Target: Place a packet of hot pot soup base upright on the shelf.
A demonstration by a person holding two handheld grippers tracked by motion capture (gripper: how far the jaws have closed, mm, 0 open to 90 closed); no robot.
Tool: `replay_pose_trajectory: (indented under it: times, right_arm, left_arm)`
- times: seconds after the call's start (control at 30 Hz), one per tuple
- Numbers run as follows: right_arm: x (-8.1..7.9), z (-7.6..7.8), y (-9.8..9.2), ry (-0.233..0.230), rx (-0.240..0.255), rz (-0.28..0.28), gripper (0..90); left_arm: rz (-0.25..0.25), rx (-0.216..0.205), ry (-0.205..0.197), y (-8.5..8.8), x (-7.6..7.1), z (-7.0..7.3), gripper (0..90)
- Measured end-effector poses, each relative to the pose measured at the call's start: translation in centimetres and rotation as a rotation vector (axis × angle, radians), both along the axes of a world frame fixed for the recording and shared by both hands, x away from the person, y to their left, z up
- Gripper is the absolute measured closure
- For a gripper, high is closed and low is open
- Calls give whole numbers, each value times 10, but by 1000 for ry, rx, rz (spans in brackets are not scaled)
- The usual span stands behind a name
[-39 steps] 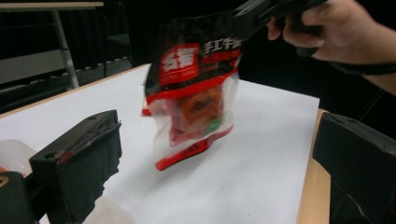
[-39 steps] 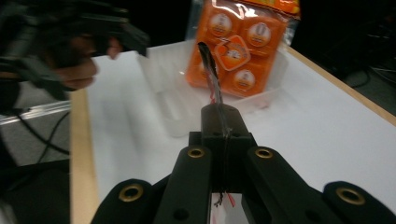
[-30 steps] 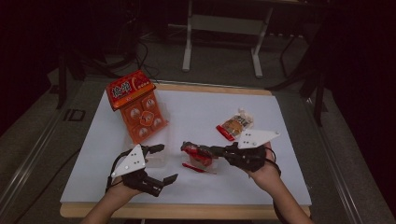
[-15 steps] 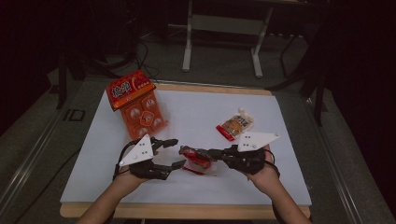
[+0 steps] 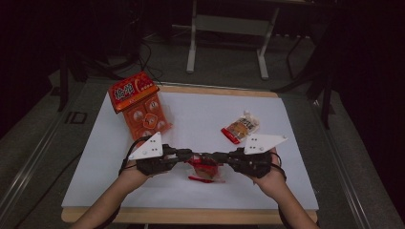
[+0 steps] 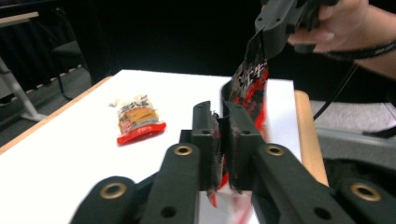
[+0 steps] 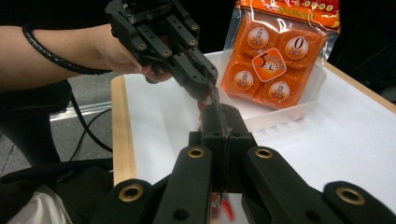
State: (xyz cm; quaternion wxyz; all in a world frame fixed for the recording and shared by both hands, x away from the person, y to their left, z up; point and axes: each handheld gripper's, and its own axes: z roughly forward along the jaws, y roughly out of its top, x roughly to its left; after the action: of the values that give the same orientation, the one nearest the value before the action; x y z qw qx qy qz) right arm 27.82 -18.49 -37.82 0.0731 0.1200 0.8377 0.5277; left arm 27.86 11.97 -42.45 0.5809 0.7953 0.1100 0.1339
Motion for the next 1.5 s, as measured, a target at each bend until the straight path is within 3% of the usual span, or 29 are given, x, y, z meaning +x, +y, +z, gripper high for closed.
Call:
replay_pose_trajectory:
  times: [0.2, 0.43, 0.57, 0.97, 1.17, 1.27, 1.4, 1.5]
  right_arm:
    - [0, 0, 0, 5, 8, 1, 900]
    - [2, 0, -1, 10, 28, -9, 900]
    - [2, 2, -2, 5, 38, -19, 880]
    - [2, 7, -13, -25, 133, -84, 420]
    - [3, 4, -18, -17, 186, -76, 172]
    - [4, 2, -20, -14, 198, -78, 136]
    - [5, -3, -21, 0, 188, -81, 116]
    - [5, -5, -23, -25, 184, -98, 128]
  left_arm:
    - [-21, 15, -37, 2, 1, 2, 873]
    - [-17, 7, -2, 3, 2, 11, 881]
    - [-11, 8, -27, 4, 1, 17, 885]
    - [28, -5, -78, 23, 4, 34, 886]
    - [65, -17, -100, 39, 6, 44, 886]
    - [83, -9, -122, 46, 5, 47, 886]
    - [105, -2, -120, 59, 4, 51, 886]
    - [134, -2, -138, 69, 4, 52, 885]
